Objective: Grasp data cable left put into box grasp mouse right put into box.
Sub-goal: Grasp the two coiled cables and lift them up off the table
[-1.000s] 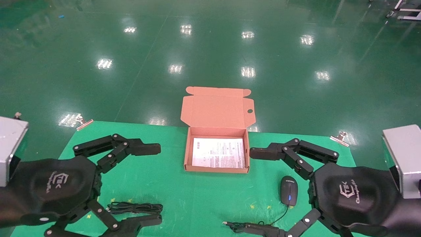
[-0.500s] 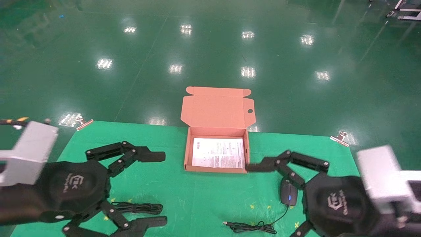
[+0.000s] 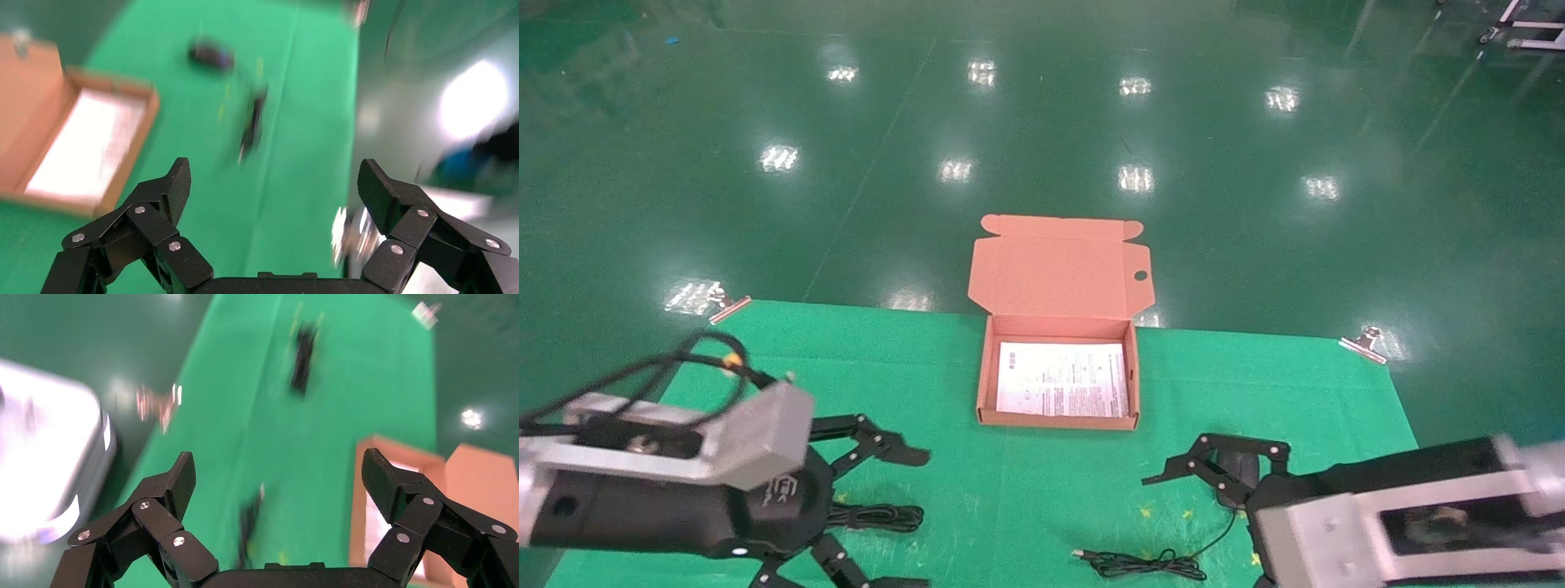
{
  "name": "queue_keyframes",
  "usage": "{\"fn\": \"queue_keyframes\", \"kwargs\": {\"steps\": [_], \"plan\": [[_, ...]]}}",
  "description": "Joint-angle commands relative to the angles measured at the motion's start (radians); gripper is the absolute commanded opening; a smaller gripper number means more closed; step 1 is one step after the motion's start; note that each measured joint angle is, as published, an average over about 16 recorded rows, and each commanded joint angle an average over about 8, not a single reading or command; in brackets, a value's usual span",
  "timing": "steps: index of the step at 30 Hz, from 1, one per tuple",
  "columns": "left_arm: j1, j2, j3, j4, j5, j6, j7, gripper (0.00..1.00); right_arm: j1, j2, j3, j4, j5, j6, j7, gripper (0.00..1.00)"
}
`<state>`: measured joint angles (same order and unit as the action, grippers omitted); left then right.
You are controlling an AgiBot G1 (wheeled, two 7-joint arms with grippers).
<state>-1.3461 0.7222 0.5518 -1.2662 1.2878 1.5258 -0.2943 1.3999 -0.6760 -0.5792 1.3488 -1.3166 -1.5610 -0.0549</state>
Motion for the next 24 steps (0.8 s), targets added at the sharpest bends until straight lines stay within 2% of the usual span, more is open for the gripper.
{"fn": "queue_keyframes", "kwargs": {"steps": [1, 7, 12, 20, 24], "plan": [[-0.034, 0.012, 0.036, -0.016, 0.092, 0.001, 0.009, 1.0, 0.039, -0.014, -0.049, 0.004, -0.064, -0.001, -0.038, 1.0], [-0.072, 0.066, 0.125, -0.056, 0.317, -0.028, -0.01, 1.0, 0.099, -0.061, -0.163, 0.008, -0.225, 0.021, -0.095, 1.0], [-0.084, 0.116, 0.194, -0.071, 0.493, -0.059, -0.025, 1.0, 0.108, -0.101, -0.234, 0.009, -0.355, 0.052, -0.107, 1.0], [-0.053, 0.171, 0.268, -0.06, 0.696, -0.125, -0.06, 1.0, 0.054, -0.157, -0.305, 0.002, -0.544, 0.147, -0.05, 1.0], [-0.04, 0.2, 0.286, -0.024, 0.748, -0.15, -0.081, 1.0, 0.014, -0.179, -0.322, -0.007, -0.599, 0.191, 0.003, 1.0]]}}
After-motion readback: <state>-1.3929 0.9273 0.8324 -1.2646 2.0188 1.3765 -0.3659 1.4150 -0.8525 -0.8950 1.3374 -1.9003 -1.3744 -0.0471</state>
